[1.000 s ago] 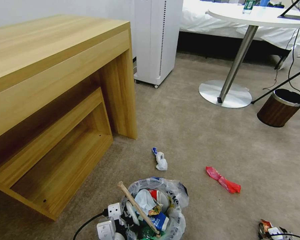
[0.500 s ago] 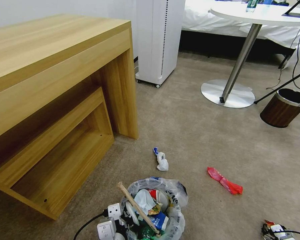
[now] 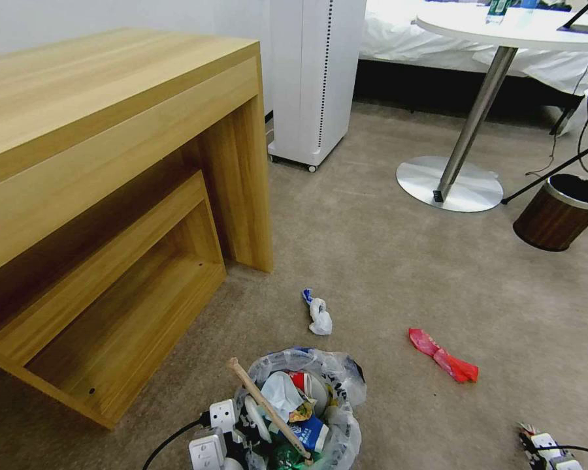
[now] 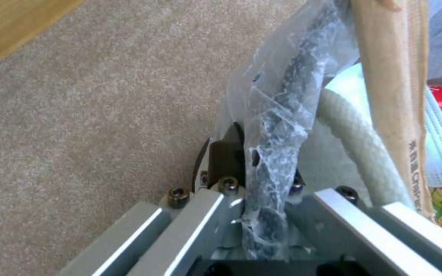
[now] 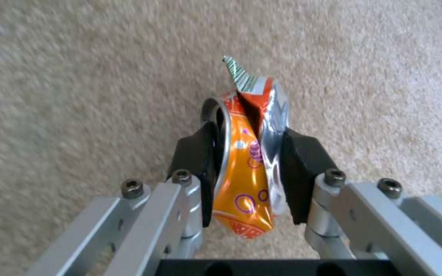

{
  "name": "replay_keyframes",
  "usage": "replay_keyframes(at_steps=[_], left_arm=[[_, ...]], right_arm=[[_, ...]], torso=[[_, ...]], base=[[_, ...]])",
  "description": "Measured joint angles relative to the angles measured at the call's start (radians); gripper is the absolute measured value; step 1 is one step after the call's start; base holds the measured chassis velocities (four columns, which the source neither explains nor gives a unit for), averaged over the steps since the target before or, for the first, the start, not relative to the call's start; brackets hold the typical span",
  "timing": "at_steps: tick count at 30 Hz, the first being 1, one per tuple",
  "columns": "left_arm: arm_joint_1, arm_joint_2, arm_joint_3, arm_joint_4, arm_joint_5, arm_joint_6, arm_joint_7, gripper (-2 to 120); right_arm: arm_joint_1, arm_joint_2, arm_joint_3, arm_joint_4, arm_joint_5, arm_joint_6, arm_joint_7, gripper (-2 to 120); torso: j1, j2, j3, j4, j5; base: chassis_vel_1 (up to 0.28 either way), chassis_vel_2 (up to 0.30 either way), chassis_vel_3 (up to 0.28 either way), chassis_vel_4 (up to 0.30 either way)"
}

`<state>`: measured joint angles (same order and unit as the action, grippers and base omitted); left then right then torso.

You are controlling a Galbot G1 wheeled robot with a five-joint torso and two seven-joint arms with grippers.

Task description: Pick up the trash bin and place the garbage on the floor into it.

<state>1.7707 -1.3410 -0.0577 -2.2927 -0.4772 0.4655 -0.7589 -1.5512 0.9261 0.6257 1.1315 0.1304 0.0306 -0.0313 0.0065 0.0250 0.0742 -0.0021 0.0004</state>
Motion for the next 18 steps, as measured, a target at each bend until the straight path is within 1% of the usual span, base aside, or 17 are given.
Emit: replay_keyframes(at_steps=[1, 3, 5, 6, 7, 8, 9, 10, 11, 13, 14, 15, 16, 18], left_arm=[[0.000, 0.000, 0.000, 0.000, 0.000, -0.001, 0.000, 0], [-0.001, 0.000, 0.001, 0.000, 0.000, -0.002, 0.002, 0], [-0.001, 0.000, 0.001, 0.000, 0.000, -0.003, 0.003, 0], [-0.002, 0.002, 0.001, 0.000, -0.001, -0.003, 0.003, 0], [-0.002, 0.002, 0.001, 0.000, -0.001, -0.003, 0.003, 0], [-0.003, 0.006, 0.002, 0.000, -0.004, -0.004, 0.003, 0], [-0.004, 0.006, 0.002, 0.000, -0.005, -0.004, 0.003, 0], [-0.004, 0.007, 0.002, -0.001, -0.008, -0.004, 0.003, 0], [-0.004, 0.007, 0.002, -0.001, -0.008, -0.004, 0.003, 0], [-0.006, 0.007, 0.002, -0.002, -0.012, -0.005, 0.003, 0], [-0.010, 0.005, 0.001, -0.006, -0.021, -0.005, 0.002, 0], [-0.013, 0.003, 0.000, -0.009, -0.025, -0.005, 0.001, 0], [-0.013, 0.003, 0.000, -0.009, -0.025, -0.005, 0.001, 0], [-0.030, -0.006, -0.003, -0.020, -0.042, -0.005, -0.003, 0]], right_arm=[[-0.002, 0.000, 0.001, 0.004, 0.008, 0.003, -0.005, 25], [-0.016, -0.006, 0.015, 0.033, 0.046, 0.017, -0.053, 25], [-0.020, -0.008, 0.019, 0.041, 0.059, 0.023, -0.066, 25], [-0.030, -0.016, 0.028, 0.065, 0.097, 0.039, -0.098, 25], [-0.030, -0.016, 0.028, 0.065, 0.097, 0.039, -0.098, 25], [-0.045, -0.028, 0.038, 0.104, 0.136, 0.060, -0.135, 25], [-0.050, -0.032, 0.040, 0.115, 0.145, 0.064, -0.143, 25], [-0.063, -0.046, 0.047, 0.153, 0.185, 0.085, -0.165, 25], [-0.063, -0.046, 0.047, 0.153, 0.185, 0.085, -0.165, 25], [-0.068, -0.060, 0.052, 0.187, 0.232, 0.108, -0.190, 24], [-0.062, -0.079, 0.055, 0.213, 0.311, 0.169, -0.248, 24], [-0.056, -0.089, 0.054, 0.223, 0.349, 0.200, -0.274, 24], [-0.056, -0.089, 0.054, 0.223, 0.349, 0.200, -0.274, 24], [-0.052, -0.118, 0.053, 0.259, 0.431, 0.239, -0.342, 24]], torso=[[0.000, 0.000, 0.000, 0.0000, -0.0001], [0.000, 0.000, 0.000, 0.0000, -0.0001], [0.000, 0.000, 0.000, 0.0000, -0.0002], [0.000, 0.000, 0.000, -0.0001, -0.0002], [0.000, 0.000, 0.000, -0.0001, -0.0002], [0.000, 0.000, 0.000, -0.0001, -0.0002], [0.000, 0.000, 0.000, -0.0001, -0.0002], [0.000, 0.000, 0.000, -0.0001, -0.0005], [0.000, 0.000, 0.000, -0.0001, -0.0005], [0.000, 0.000, 0.000, -0.0001, -0.0004], [0.000, 0.000, 0.000, -0.0001, -0.0005], [0.000, 0.000, 0.000, 0.0000, -0.0004], [0.000, 0.000, 0.000, 0.0000, -0.0004], [0.000, 0.000, 0.000, 0.0003, -0.0005]], base=[[0.000, 0.000, 0.000, 0.000], [0.000, 0.000, 0.000, 0.000], [0.000, 0.000, 0.000, 0.000], [0.000, 0.000, 0.000, 0.000], [0.000, 0.000, 0.000, 0.000], [0.000, 0.000, 0.000, 0.000], [0.000, 0.000, 0.000, 0.000], [0.000, 0.000, 0.000, 0.000], [0.000, 0.000, 0.000, 0.000], [0.000, 0.000, 0.000, 0.000], [0.000, 0.000, 0.000, 0.000], [0.000, 0.000, 0.000, 0.000], [0.000, 0.000, 0.000, 0.000], [0.000, 0.000, 0.000, 0.000]])
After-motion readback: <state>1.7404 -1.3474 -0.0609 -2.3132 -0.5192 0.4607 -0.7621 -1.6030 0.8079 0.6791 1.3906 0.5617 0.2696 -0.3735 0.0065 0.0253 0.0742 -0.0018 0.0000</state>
